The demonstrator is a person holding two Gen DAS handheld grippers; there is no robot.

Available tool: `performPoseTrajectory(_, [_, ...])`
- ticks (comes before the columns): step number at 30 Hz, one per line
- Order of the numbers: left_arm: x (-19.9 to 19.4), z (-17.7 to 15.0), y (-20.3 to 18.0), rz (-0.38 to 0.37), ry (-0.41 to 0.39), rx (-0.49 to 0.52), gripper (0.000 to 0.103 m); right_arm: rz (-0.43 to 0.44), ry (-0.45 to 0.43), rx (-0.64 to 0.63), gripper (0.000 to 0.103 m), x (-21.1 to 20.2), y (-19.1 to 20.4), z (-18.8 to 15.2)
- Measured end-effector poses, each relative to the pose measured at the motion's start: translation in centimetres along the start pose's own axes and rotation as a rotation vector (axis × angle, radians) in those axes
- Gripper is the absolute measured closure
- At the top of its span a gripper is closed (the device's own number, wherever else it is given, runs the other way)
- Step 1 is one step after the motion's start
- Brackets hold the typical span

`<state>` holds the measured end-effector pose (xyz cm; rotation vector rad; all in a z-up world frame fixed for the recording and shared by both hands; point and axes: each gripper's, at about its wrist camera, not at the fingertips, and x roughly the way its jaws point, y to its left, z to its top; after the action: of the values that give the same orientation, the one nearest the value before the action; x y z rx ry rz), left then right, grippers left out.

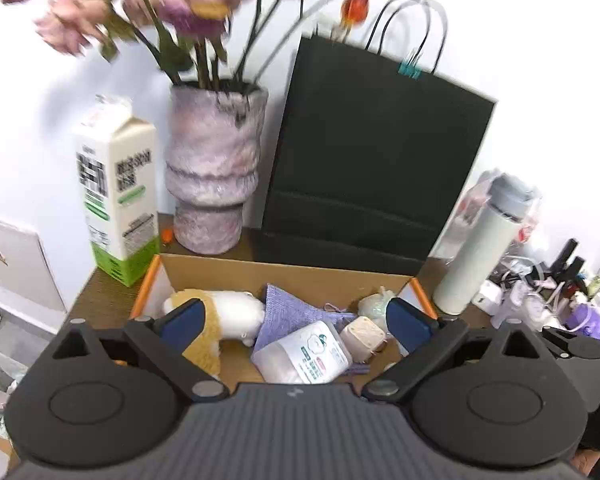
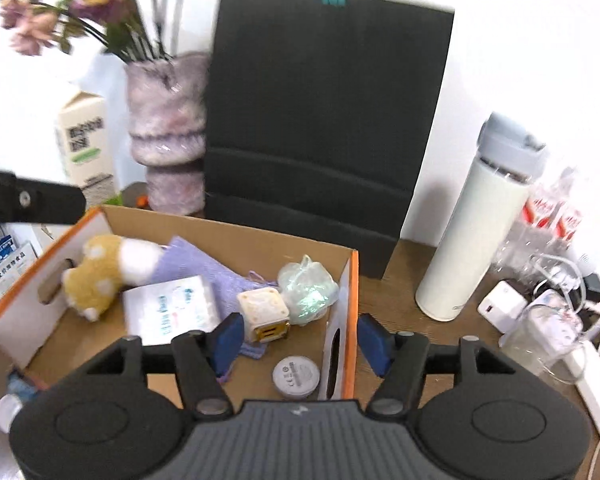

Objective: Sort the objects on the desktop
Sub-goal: 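Carry the wipe pack and white cap into the box and release them, then pull both grippers back from the box toward the table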

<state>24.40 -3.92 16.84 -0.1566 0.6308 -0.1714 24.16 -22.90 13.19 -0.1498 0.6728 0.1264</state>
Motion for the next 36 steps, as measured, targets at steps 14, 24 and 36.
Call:
performPoseTrajectory(14, [-11.3,-11.9,1.1,0.019,-0.116,0.114,0.0,0.137,-0.166,0.177,0.026,-10.9,2.2,-9.7])
performPoseTrajectory(24, [-12.4,-20.8,0.3,0.077,-0.056,0.195,0.0,0.059,-0.099,0.17,0.024,-12.5,4.6,-18.9])
performPoseTrajectory(36, [-13.3,-26.6,-0.2,0.075,-0.071,0.213,0.0,0.066,-0.044,0.16,0.023,-13.2,6.1,-23.7])
